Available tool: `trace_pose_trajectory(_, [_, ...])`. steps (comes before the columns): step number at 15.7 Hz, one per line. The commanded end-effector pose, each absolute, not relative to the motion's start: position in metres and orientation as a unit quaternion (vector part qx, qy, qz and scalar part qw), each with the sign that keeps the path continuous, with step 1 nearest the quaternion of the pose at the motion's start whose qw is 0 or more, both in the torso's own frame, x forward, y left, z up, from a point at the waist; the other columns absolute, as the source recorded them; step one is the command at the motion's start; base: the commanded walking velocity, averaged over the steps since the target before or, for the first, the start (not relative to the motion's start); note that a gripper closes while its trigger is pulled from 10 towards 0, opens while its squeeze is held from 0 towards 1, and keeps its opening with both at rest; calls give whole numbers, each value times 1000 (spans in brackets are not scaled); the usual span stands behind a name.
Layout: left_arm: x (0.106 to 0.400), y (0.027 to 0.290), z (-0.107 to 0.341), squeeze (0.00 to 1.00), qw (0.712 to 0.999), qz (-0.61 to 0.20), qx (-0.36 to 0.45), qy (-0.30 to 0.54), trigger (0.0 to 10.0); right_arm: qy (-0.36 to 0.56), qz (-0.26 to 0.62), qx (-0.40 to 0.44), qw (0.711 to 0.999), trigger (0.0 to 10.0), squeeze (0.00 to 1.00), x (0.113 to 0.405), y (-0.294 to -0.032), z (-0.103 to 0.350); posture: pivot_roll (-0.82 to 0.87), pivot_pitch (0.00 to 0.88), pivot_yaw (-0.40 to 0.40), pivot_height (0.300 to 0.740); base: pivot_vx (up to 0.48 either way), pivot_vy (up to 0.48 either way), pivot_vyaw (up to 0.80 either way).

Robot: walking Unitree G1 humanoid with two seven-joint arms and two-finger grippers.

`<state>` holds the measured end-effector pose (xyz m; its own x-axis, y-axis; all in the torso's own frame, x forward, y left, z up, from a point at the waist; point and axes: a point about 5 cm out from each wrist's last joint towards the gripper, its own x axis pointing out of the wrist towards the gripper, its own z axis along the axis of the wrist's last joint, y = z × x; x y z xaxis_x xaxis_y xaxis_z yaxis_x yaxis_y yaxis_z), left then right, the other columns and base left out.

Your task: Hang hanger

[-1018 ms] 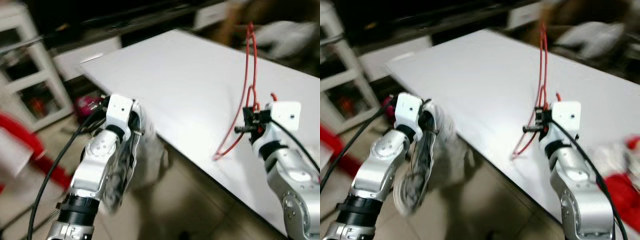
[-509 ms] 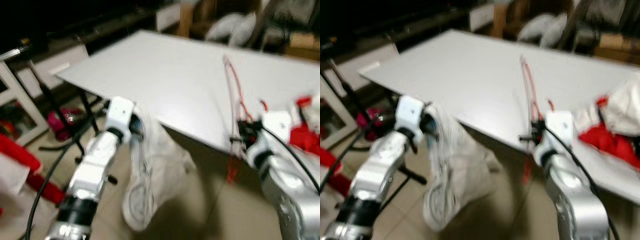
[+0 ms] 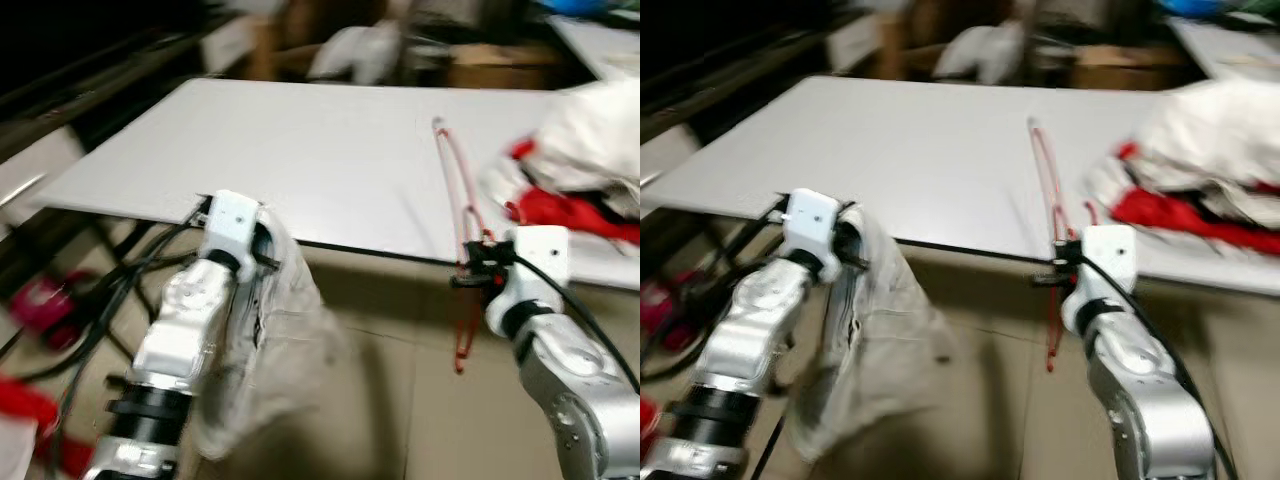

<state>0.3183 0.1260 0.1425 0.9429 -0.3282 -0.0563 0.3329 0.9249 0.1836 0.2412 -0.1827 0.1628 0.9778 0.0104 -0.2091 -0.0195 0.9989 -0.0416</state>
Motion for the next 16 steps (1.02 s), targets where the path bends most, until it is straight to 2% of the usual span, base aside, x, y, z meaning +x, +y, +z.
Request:
trace_pose_trajectory(1, [322, 132, 155, 0, 981, -162, 105, -14, 10000, 109, 13, -18, 994, 10000, 0, 240, -179, 162, -123, 0, 86, 740, 0, 469, -800])
trace_pose_trajectory(3, [322, 132, 155, 0, 981, -163, 103, -14, 10000, 112, 18, -18, 993, 10000, 0, 240, -177, 160, -123, 0, 86, 740, 0, 471, -800])
trace_pose_trajectory(6, [321, 132, 156, 0, 981, -155, 114, -20, 10000, 114, 28, -28, 993, 10000, 0, 241, -175, 158, -114, 0, 76, 740, 0, 0, -800])
trace_pose_trajectory(9, [318, 133, 157, 0, 984, -148, 99, -23, 10000, 102, 65, -94, 988, 10000, 0, 245, -170, 157, -101, 0, 66, 740, 0, 0, 0])
trace_pose_trajectory(12, [324, 135, 168, 0, 988, -137, 59, -36, 10000, 53, 120, -77, 988, 10000, 0, 248, -163, 173, -97, 0, 64, 740, 0, 0, 0])
trace_pose_trajectory(13, [325, 136, 170, 0, 990, -131, 32, -35, 10000, 40, 128, -71, 988, 10000, 0, 248, -163, 177, -97, 0, 64, 740, 289, 0, 0])
trace_pose_trajectory(16, [326, 137, 172, 0, 991, -123, 21, -38, 10000, 21, 158, -72, 985, 10000, 0, 245, -162, 180, -98, 0, 60, 740, 339, 0, 0])
